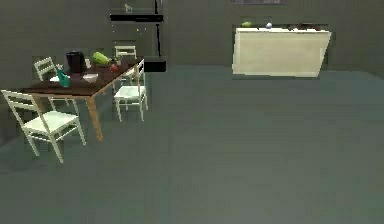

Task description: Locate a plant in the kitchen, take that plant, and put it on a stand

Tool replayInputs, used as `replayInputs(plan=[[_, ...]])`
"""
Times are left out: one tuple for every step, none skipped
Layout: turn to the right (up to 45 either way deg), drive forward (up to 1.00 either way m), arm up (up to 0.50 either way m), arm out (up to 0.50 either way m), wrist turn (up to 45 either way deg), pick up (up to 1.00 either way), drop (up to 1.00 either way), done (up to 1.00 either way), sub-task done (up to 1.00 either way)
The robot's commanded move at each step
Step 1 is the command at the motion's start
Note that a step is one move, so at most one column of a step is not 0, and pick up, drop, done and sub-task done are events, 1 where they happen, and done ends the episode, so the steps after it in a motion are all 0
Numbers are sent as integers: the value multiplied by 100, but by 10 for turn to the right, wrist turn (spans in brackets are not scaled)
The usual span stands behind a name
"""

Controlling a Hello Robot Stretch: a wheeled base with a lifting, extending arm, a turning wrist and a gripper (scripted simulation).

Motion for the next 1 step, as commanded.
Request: replayInputs(plan=[[0,100,0,0,0,0,0,0,0]])
